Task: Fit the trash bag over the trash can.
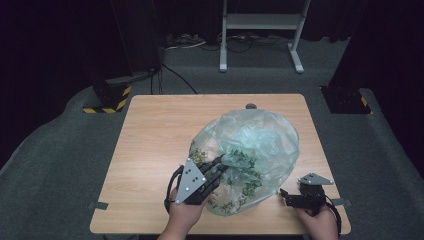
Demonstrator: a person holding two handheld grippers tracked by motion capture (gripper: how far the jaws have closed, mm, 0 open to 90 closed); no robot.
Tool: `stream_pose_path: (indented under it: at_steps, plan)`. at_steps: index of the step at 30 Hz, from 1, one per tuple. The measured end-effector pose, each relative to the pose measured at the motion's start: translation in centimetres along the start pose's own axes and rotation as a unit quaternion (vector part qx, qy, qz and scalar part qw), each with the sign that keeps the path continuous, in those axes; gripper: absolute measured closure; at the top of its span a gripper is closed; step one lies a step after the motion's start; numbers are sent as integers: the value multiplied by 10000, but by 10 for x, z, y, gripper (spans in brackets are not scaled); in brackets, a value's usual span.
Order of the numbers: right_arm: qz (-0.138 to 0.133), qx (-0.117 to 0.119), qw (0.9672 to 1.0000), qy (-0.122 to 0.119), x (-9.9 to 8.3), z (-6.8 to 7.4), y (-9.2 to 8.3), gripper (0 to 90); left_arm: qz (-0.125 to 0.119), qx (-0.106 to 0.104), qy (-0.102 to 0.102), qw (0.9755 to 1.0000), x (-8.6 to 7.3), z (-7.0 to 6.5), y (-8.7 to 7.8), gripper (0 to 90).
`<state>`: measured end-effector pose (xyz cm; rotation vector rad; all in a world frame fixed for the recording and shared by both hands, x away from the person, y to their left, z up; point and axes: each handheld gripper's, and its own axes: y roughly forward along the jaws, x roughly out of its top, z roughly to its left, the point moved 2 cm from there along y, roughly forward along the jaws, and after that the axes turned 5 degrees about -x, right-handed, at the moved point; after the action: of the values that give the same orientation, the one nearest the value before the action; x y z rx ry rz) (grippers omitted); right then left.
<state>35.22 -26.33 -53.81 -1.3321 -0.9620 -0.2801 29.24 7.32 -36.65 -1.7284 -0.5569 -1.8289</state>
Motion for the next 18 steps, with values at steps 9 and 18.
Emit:
stream_pose_path:
  at_steps: [9,18]
  plan:
    - [-6,-5,10000,15,0,0,0,121,208,-109,118,9997,-2,-6,21,753]
    - [-1,-9,10000,28,0,0,0,122,288,-79,93,9995,-6,-8,29,433]
